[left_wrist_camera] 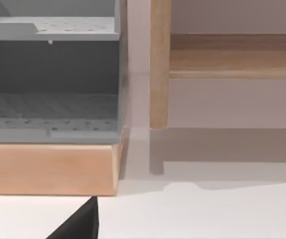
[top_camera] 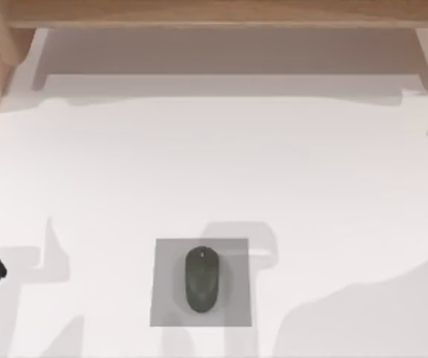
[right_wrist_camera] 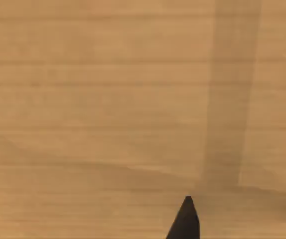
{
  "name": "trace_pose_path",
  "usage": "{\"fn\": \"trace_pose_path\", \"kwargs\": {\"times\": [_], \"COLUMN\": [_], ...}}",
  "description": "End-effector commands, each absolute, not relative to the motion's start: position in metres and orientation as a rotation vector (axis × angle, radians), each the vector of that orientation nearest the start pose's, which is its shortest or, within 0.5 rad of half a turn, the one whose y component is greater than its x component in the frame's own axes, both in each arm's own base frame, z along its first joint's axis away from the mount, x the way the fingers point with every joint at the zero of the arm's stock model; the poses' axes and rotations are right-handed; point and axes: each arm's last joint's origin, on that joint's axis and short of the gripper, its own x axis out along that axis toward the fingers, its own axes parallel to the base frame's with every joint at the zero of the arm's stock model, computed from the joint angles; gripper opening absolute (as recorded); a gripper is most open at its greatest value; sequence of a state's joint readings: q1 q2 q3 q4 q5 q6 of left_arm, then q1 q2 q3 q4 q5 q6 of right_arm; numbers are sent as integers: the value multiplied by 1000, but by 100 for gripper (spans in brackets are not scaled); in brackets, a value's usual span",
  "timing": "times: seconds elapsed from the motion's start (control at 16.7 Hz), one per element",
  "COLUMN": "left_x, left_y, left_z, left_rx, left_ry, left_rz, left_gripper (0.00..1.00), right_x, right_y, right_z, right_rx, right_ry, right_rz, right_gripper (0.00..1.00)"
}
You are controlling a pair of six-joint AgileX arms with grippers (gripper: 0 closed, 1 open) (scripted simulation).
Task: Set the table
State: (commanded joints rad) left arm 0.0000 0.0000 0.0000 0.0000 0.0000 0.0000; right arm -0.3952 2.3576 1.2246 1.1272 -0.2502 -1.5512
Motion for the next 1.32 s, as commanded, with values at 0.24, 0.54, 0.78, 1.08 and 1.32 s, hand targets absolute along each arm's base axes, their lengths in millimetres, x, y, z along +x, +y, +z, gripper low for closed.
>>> {"fn": "trace_pose_path", "kwargs": {"times": [0.24, 0.54, 0.78, 1.08, 1.32], "left_x": [106, 106, 106, 106, 106], "left_y": [-1, -1, -1, -1, -1], "left_z": [160, 160, 160, 160, 160], "left_rx": [0, 0, 0, 0, 0], "left_ry": [0, 0, 0, 0, 0], "left_rz": [0, 0, 0, 0, 0], "left_gripper": [100, 100, 100, 100, 100], "right_x": [437, 437, 429, 413, 383], "right_y": [-169, -169, -168, -143, -108], "right_z": [88, 88, 74, 83, 117], "right_rx": [-1558, -1558, -1534, -1351, -1075], "right_ry": [99, 99, 146, 211, 262], "right_rz": [-86, -86, -50, 37, 89], "right_gripper": [100, 100, 100, 100, 100]}}
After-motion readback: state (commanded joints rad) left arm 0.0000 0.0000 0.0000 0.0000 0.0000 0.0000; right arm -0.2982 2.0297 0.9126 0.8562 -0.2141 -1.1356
